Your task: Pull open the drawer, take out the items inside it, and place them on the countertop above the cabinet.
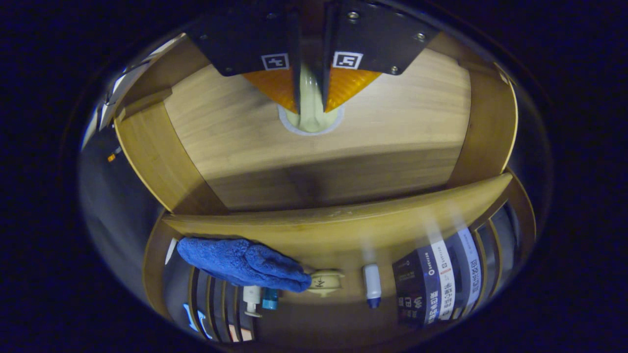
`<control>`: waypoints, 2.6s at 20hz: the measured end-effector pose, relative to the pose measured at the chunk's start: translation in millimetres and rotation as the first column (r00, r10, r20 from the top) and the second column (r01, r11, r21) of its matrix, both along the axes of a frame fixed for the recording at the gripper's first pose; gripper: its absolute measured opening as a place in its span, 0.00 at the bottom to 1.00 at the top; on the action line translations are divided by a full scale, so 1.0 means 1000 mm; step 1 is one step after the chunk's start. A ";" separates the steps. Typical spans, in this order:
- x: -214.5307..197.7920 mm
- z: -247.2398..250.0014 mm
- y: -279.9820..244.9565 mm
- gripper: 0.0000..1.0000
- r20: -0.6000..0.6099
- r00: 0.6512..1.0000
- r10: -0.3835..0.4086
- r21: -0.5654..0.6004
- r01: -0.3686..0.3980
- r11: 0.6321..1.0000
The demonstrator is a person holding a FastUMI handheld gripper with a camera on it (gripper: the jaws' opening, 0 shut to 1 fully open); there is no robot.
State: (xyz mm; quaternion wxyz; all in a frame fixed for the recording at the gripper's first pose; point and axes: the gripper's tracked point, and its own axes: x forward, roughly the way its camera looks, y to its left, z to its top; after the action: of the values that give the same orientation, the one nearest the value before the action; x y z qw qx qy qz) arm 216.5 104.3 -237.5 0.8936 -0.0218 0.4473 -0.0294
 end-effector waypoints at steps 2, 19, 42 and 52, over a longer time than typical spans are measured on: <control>0.001 0.005 0.005 0.18 0.024 1.000 0.007 0.014 -0.007 1.000; 0.061 0.169 0.052 0.18 0.445 0.894 0.058 0.074 -0.101 0.992; 0.181 0.122 0.046 0.18 0.410 0.912 -0.010 0.116 -0.041 0.992; 0.195 0.108 0.039 0.24 0.406 0.914 -0.027 0.104 -0.017 0.994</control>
State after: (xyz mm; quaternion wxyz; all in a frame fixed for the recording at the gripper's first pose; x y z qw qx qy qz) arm 411.3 143.3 -129.0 0.9669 0.0329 0.2529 -0.0120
